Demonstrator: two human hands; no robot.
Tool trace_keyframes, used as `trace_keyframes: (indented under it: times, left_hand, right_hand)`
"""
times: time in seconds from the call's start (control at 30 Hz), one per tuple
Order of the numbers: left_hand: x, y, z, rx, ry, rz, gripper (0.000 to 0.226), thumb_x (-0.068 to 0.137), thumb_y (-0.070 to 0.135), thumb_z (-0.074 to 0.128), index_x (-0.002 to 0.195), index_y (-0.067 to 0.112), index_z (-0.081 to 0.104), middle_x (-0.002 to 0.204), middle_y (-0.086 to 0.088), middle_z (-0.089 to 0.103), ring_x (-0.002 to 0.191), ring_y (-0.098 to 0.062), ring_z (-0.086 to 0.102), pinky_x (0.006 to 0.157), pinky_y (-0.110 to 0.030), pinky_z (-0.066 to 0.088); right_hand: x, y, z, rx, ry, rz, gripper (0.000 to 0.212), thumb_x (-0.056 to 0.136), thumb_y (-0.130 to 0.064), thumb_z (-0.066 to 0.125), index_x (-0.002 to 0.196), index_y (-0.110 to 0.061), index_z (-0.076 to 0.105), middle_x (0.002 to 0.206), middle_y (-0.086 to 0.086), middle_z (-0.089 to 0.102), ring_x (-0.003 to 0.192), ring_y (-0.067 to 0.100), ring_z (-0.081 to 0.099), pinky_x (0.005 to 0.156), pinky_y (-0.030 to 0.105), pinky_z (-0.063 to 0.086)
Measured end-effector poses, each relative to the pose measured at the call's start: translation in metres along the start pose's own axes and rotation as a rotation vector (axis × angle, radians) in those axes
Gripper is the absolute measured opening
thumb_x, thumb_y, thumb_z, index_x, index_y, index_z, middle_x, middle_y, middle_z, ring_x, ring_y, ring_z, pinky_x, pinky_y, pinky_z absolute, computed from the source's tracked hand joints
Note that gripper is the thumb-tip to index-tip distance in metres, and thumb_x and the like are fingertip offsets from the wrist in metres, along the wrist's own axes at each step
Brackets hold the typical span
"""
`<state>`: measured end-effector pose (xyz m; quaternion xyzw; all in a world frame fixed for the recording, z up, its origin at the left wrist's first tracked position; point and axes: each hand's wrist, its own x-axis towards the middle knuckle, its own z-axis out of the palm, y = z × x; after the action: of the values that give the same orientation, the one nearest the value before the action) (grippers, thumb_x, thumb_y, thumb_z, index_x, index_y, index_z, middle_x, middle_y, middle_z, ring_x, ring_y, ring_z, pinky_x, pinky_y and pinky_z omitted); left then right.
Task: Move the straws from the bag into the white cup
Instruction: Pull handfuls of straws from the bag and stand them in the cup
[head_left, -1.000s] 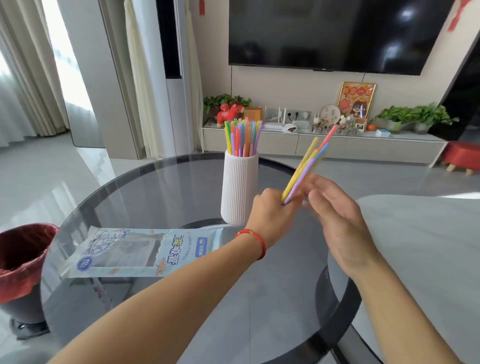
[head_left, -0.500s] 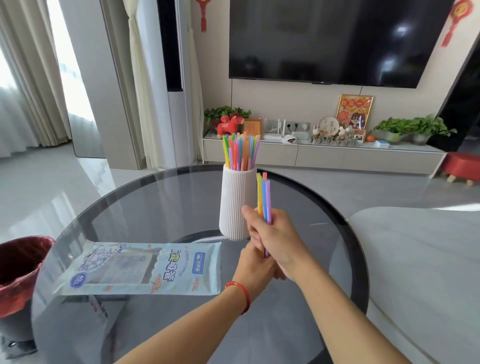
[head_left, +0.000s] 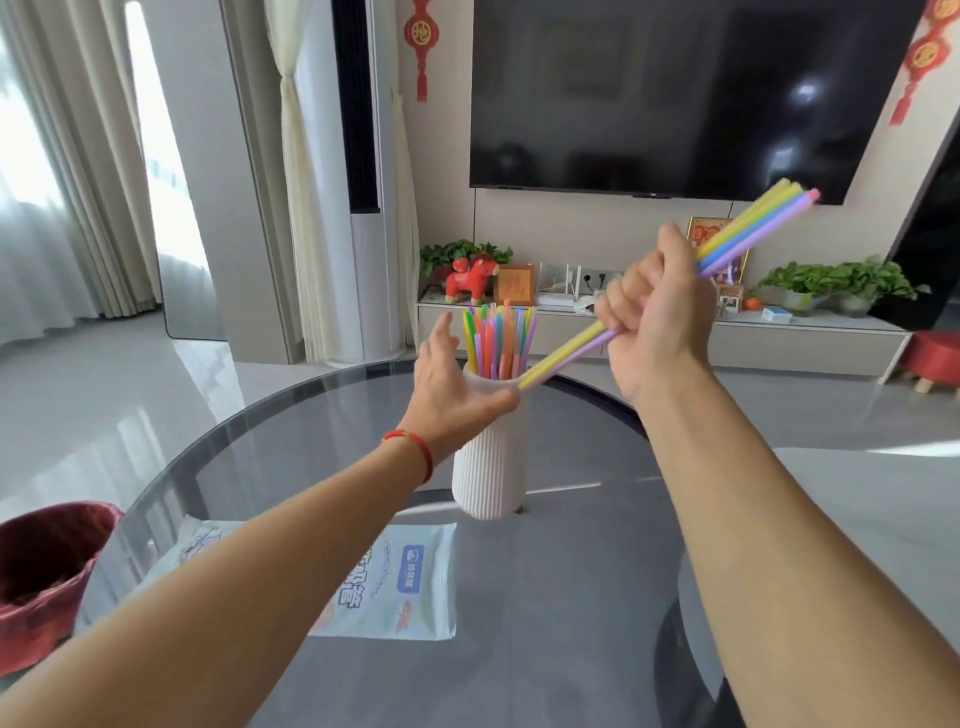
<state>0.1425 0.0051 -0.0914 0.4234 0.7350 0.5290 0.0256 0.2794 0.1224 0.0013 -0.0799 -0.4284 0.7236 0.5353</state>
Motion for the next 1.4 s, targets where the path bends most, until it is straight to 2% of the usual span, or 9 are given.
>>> trace_keyframes:
  times: [0.4,0.5,0.57,0.7,0.8,0.97,1.03,1.2,1.4]
  left_hand:
    - [0.014,-0.012,0.021,-0.079,0.121,-0.068,0.062,0.064,0.047,0.083,0.115,0.032,0.05,0.089,0.018,0.067,0.078,0.016,0.061,0.056,0.0,0.042]
    - [0.014,-0.014,0.022,-0.05,0.129,-0.073,0.059,0.065,0.049,0.084,0.109,0.03,0.05,0.085,0.016,0.067,0.078,0.017,0.06,0.055,0.0,0.041]
    - [0.013,-0.014,0.023,-0.051,0.135,-0.076,0.056,0.064,0.051,0.083,0.105,0.029,0.051,0.084,0.013,0.069,0.078,0.014,0.061,0.056,-0.001,0.041]
    - [0.01,-0.014,0.022,-0.072,0.124,-0.063,0.058,0.066,0.05,0.084,0.107,0.025,0.051,0.088,0.013,0.067,0.075,0.005,0.063,0.057,-0.003,0.042]
    - [0.009,-0.016,0.022,-0.084,0.108,-0.054,0.06,0.07,0.048,0.085,0.113,0.025,0.05,0.096,0.011,0.069,0.083,-0.001,0.066,0.062,-0.006,0.045]
    - [0.01,-0.019,0.021,-0.101,0.074,-0.052,0.063,0.071,0.043,0.085,0.119,0.024,0.049,0.1,0.008,0.068,0.086,-0.007,0.066,0.065,-0.01,0.049]
    - [0.01,-0.019,0.02,-0.116,0.048,-0.054,0.064,0.072,0.043,0.085,0.12,0.024,0.049,0.1,0.008,0.066,0.086,-0.006,0.065,0.06,-0.005,0.048]
    - [0.011,-0.02,0.02,-0.095,0.035,-0.061,0.061,0.072,0.042,0.085,0.117,0.022,0.048,0.101,0.004,0.065,0.087,-0.01,0.064,0.065,-0.014,0.048]
    - [0.01,-0.018,0.018,-0.075,0.01,-0.067,0.064,0.073,0.044,0.085,0.119,0.022,0.047,0.104,0.003,0.065,0.088,-0.01,0.063,0.063,-0.012,0.044]
  right_hand:
    - [0.015,0.057,0.046,-0.61,-0.148,-0.128,0.061,0.103,-0.043,0.049,0.046,-0.025,0.041,0.045,-0.007,0.04,0.039,0.013,0.04,0.048,0.031,0.039]
    - [0.015,0.079,0.036,-1.166,-0.152,-0.402,0.055,0.103,-0.046,0.042,0.068,-0.015,0.071,0.09,0.001,0.065,0.094,0.016,0.063,0.09,0.042,0.046]
    - [0.017,0.088,0.032,-1.386,-0.122,-0.45,0.047,0.103,-0.044,0.042,0.087,-0.021,0.08,0.134,0.002,0.058,0.131,0.024,0.044,0.11,0.052,0.029]
    - [0.016,0.09,0.029,-1.418,-0.202,-0.184,0.037,0.103,-0.043,0.043,0.072,-0.034,0.061,0.153,0.002,0.051,0.143,0.028,0.034,0.116,0.057,0.021]
    - [0.018,0.084,0.031,-1.379,-0.232,-0.095,0.034,0.098,-0.055,0.05,0.118,-0.033,0.067,0.148,0.005,0.054,0.138,0.03,0.044,0.116,0.055,0.028]
    - [0.029,0.048,0.054,-1.0,-0.202,-0.522,0.092,0.088,-0.025,0.077,0.161,-0.016,0.022,0.152,0.014,0.048,0.099,0.011,0.069,0.086,0.022,0.055]
    - [0.035,0.04,0.059,-1.08,-0.353,-0.705,0.089,0.092,-0.002,0.068,0.165,-0.016,0.018,0.164,0.012,0.037,0.116,0.017,0.067,0.089,0.026,0.057]
    - [0.034,0.048,0.054,-1.4,-0.618,-0.659,0.047,0.111,-0.011,0.037,0.157,-0.013,0.045,0.165,0.007,0.043,0.147,0.023,0.047,0.121,0.032,0.035]
    - [0.02,0.064,0.021,-1.623,-0.78,-0.458,0.047,0.113,-0.034,0.034,0.15,-0.013,0.053,0.154,0.009,0.057,0.146,0.025,0.047,0.116,0.043,0.037]
